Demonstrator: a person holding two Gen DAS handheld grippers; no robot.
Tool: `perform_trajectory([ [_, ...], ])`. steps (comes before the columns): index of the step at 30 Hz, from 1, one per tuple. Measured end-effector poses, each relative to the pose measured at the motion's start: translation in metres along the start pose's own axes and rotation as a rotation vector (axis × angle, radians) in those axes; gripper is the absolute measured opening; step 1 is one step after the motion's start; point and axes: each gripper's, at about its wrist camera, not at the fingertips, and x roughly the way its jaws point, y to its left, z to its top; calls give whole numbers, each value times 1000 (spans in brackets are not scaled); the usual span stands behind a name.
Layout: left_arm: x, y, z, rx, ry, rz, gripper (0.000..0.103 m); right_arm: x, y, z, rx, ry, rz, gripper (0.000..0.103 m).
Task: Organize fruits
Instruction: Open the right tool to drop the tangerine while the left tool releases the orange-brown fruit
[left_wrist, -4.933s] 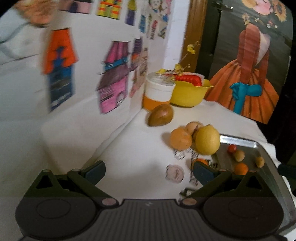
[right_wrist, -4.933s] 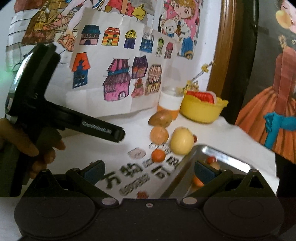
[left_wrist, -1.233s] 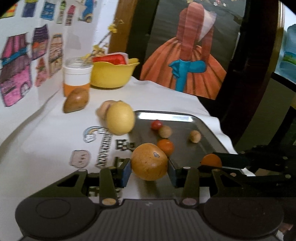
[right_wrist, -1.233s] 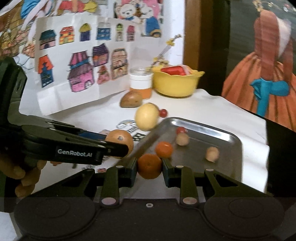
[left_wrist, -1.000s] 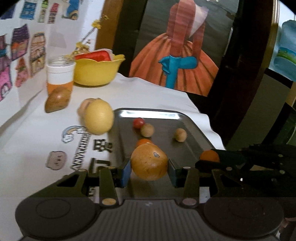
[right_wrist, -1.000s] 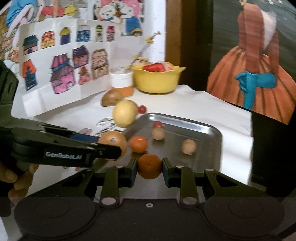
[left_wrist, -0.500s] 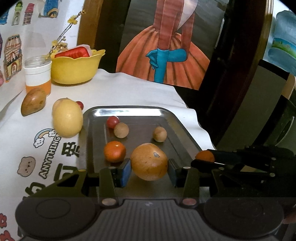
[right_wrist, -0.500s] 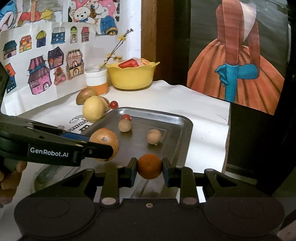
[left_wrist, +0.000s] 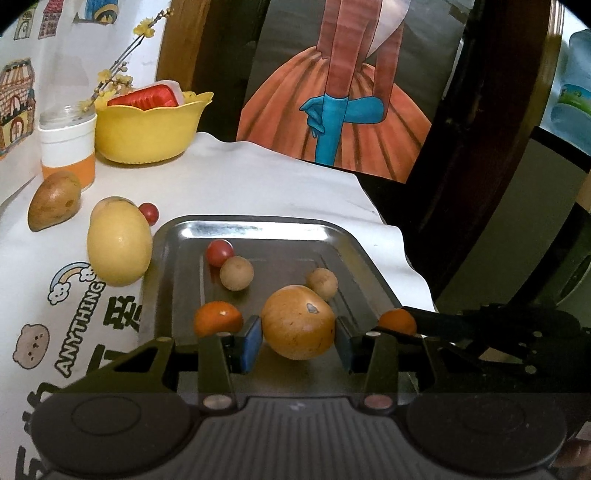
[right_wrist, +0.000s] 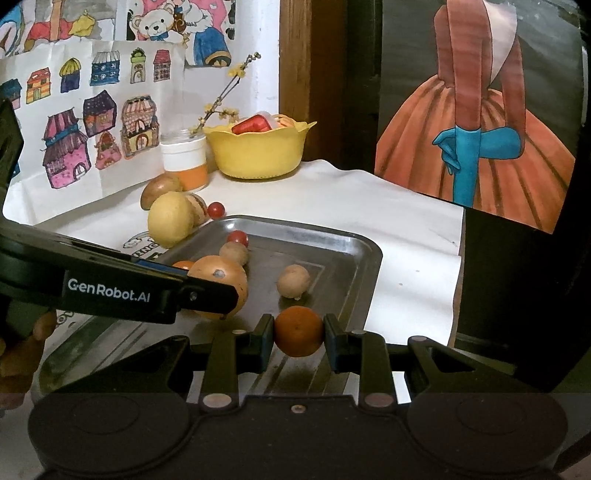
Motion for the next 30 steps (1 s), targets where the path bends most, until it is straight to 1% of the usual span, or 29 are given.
perform_trajectory([
  [6,7,5,1,-11,3,-2,47,10,-1,-2,2,15,11,31],
  [11,9,4,2,15,2,-5,47,16,0,-2,5,24,16,31],
  [18,9,4,2,14,3,-8,48,17,0,-1,6,23,15,32],
  [20,7,3,3,12,-3,-8,54,17,0,-1,7,21,10,32],
  [21,6,3,3,10,-8,-8,59,17,0,-1,9,19,8,35],
  [24,-1,1,6,10,-29,-10,64,12,-1,-1,16,5,8,41],
  [28,-15,-4,9,8,-76,-1,77,0,0,0,18,-19,0,51],
  [29,-19,-5,10,8,-87,1,78,-3,0,0,20,-25,-3,52],
  [30,-22,-6,11,8,-96,4,81,-7,0,1,25,-31,-4,56],
])
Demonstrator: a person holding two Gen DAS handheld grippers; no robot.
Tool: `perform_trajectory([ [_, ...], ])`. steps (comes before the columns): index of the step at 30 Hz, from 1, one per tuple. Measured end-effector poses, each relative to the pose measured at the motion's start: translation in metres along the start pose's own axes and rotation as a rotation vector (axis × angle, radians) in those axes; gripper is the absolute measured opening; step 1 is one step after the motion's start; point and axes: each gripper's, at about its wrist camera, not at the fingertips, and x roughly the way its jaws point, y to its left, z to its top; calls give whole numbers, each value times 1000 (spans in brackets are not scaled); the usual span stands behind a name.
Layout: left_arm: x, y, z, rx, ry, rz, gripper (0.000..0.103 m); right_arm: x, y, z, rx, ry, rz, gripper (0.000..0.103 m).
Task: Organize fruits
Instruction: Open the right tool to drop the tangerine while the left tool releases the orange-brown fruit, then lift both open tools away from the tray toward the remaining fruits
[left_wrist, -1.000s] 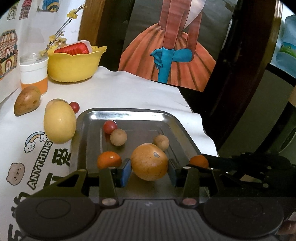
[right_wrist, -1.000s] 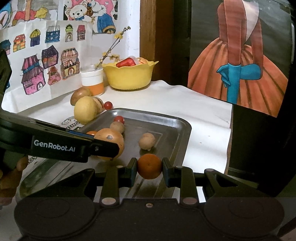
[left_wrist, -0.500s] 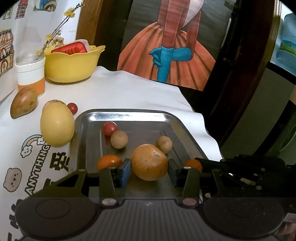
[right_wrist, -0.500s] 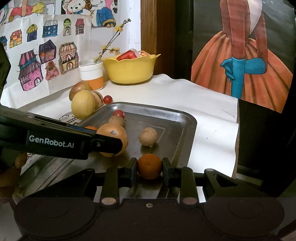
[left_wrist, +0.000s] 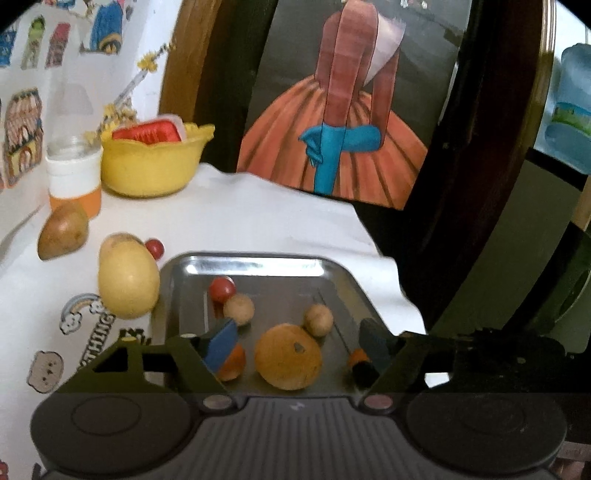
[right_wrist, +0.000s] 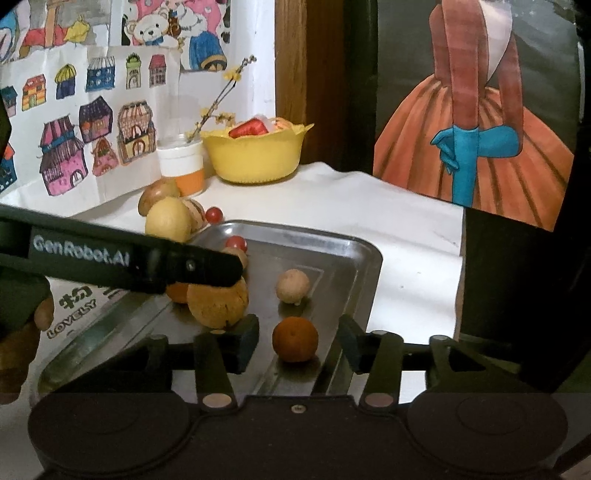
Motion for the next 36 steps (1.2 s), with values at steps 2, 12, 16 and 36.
perform_trajectory([
  [2,-8,-2,2,2,-18,6,86,-8,0,1,10,-14,-4,64],
  [12,-62,-7,4,-16,-123,42,102,-65,16,3,9,-114,-11,100],
  [16,-89,-7,0,-28,-164,57,103,-89,28,2,2,-145,-10,102],
  [36,-205,5,-71,-40,-289,169,103,-184,84,-26,-29,-248,-18,102],
])
